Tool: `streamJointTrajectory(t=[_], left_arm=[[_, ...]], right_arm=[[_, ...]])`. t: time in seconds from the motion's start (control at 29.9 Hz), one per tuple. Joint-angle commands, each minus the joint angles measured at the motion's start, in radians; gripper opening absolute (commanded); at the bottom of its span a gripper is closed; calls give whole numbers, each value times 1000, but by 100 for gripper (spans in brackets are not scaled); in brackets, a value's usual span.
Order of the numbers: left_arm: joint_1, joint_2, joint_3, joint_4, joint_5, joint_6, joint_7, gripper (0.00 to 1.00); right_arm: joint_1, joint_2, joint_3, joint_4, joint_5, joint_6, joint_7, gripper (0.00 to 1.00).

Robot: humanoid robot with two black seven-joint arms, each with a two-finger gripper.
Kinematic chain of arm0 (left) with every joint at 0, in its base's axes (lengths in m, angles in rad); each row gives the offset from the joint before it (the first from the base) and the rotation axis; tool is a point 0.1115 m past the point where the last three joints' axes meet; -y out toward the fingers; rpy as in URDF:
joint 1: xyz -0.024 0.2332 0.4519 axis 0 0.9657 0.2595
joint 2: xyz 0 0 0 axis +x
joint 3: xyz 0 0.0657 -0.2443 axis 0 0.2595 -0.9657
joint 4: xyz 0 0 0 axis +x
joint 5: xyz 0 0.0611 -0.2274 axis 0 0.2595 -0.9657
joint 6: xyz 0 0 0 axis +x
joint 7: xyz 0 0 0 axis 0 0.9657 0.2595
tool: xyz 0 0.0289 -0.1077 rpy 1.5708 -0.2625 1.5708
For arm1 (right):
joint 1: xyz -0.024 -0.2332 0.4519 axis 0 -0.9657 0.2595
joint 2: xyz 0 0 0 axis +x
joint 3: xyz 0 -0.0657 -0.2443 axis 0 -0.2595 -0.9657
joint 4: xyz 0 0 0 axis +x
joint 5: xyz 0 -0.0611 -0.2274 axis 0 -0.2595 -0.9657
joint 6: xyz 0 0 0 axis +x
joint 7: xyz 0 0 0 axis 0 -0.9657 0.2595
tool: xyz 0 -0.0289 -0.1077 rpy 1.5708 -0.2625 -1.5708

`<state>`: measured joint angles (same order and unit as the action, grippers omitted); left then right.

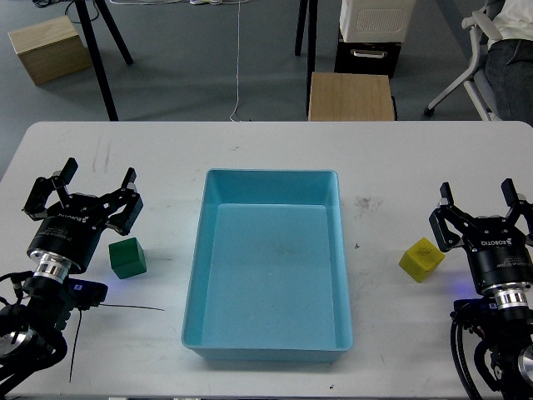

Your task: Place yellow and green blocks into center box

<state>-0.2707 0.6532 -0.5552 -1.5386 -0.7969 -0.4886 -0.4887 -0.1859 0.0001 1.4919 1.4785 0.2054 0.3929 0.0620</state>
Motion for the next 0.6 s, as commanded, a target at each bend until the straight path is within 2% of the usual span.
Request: streamJointTrajectory(t=[0.0, 0.27, 0.4, 0.5, 0.57], left_arm=[[4, -1, 0, 0, 1, 0, 0, 100], [1, 3, -2, 0, 1, 0, 0, 100], [1, 2, -3, 0, 1, 0, 0, 100], [-1, 2, -3, 3, 1, 0, 0, 100], [-1, 2, -5, 5, 1, 0, 0, 100]], right_arm=[[-9, 0, 1, -1, -1, 3, 21, 99], [19, 0, 22, -14, -85, 63, 29, 99], [117, -124, 68, -9, -402, 53, 30, 99], [172, -211, 83, -4, -742, 55, 30, 99], [225, -285, 84, 5, -962, 60, 51, 99]])
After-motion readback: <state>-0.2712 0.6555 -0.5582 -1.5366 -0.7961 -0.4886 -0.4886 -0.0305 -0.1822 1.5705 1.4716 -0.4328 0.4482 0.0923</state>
